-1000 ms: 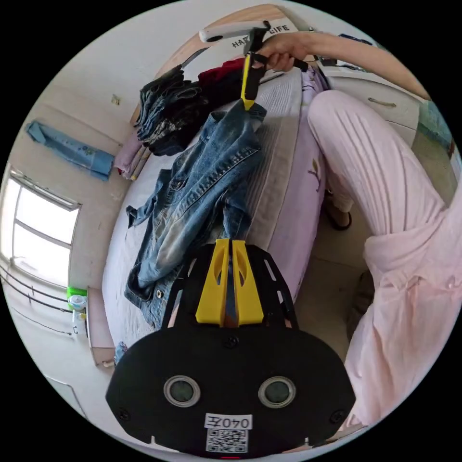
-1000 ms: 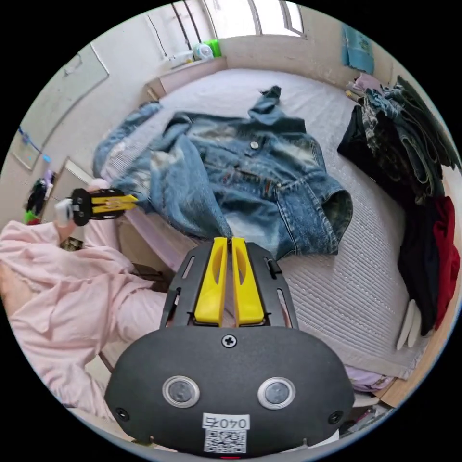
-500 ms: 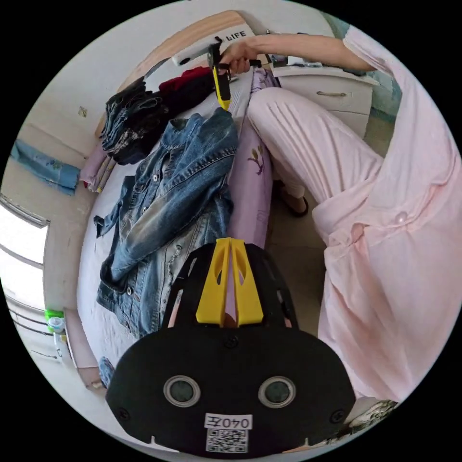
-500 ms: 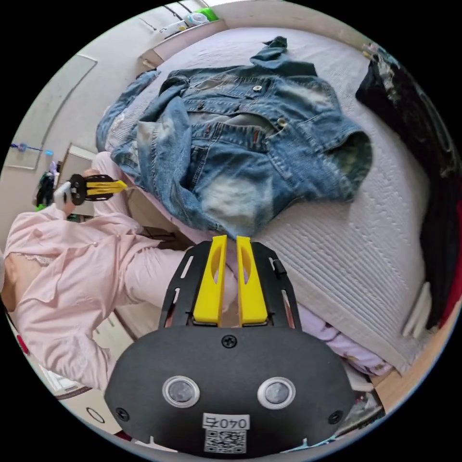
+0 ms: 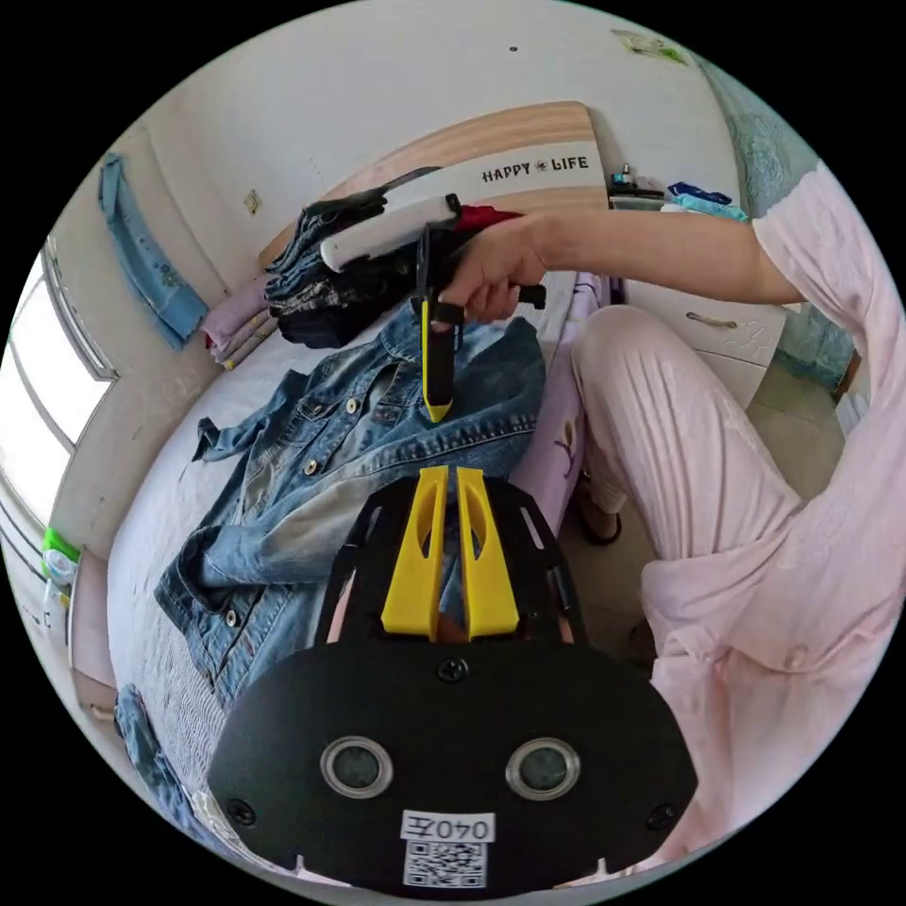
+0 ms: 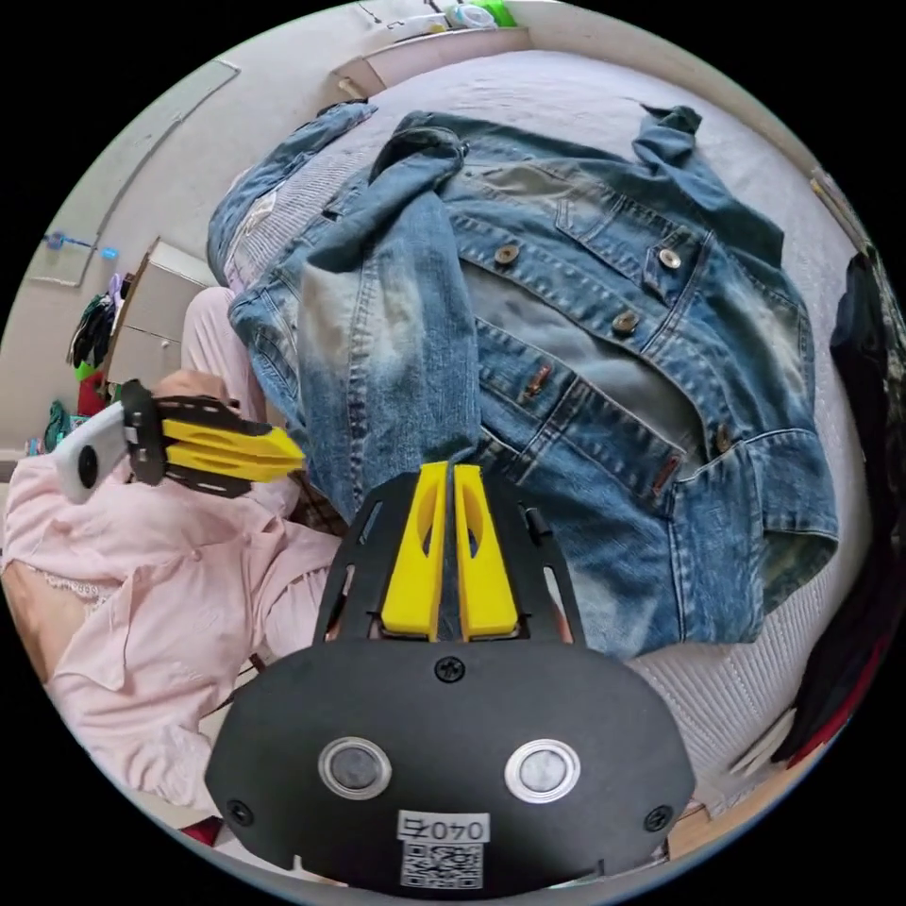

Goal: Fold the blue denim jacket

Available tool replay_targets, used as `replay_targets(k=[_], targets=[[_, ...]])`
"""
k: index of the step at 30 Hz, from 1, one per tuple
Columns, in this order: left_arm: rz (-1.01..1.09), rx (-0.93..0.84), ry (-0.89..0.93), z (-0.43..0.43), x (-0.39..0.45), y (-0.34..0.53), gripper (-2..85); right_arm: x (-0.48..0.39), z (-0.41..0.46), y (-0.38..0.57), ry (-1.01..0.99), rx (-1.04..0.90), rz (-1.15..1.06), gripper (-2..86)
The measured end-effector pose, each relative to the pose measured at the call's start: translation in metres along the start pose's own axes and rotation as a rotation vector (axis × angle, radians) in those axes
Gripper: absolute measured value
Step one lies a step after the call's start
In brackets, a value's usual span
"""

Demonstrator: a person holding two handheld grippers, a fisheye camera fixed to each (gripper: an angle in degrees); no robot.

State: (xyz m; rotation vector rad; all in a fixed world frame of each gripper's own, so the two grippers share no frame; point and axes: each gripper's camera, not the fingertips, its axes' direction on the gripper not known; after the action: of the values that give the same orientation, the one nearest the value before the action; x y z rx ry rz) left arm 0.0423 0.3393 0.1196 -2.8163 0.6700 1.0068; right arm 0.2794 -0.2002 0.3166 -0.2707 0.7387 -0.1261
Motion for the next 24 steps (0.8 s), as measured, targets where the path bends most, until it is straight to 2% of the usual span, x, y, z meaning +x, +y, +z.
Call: replay_targets(k=[3,7,8,12,15,17,19,21,23,24], targets=[[-0.107,-0.119,0.091,0.040,-0.021,0.012,-0.9,0.023,-0.034,0.019,-0.070,0.134,0.049,-0.8],[-0.255,-0.089,0.241,0.028,-0.066,0.023,-0.8,0.058,0.021,0.016,-0.068,-0.030,0.168,-0.9],[-0.255,-0.080,0.220,0.021,-0.071,0.025,-0.8,0.061,0.025,0.014,-0.069,-0.020,0.174,-1.0],[-0.234,0.051,-0.075,-0.049,-0.133,0.032,-0.4,0.061,0.012,0.009,-0.029,-0.020,0.139,-1.0],[-0.312,0.005,-0.258,-0.059,-0.235,0.022,1.8,0.068,0.019,0.004,-0.044,-0.041,0.145,-1.0],[-0.328,-0.084,-0.265,-0.041,-0.300,0.010,4.5,0.072,0.025,0.003,-0.052,-0.043,0.157,-1.0],[-0.385,-0.257,-0.127,0.003,-0.382,-0.005,8.0,0.076,0.026,0.005,-0.060,-0.029,0.169,-1.0],[-0.424,-0.388,-0.001,0.038,-0.426,-0.011,9.4,0.082,0.026,0.011,-0.083,-0.007,0.184,-1.0],[-0.462,-0.482,0.137,0.068,-0.452,-0.011,8.8,0.087,0.027,0.014,-0.105,0.005,0.193,-1.0],[-0.471,-0.543,0.242,0.086,-0.460,-0.009,5.9,0.091,0.028,0.016,-0.119,0.011,0.198,-1.0]])
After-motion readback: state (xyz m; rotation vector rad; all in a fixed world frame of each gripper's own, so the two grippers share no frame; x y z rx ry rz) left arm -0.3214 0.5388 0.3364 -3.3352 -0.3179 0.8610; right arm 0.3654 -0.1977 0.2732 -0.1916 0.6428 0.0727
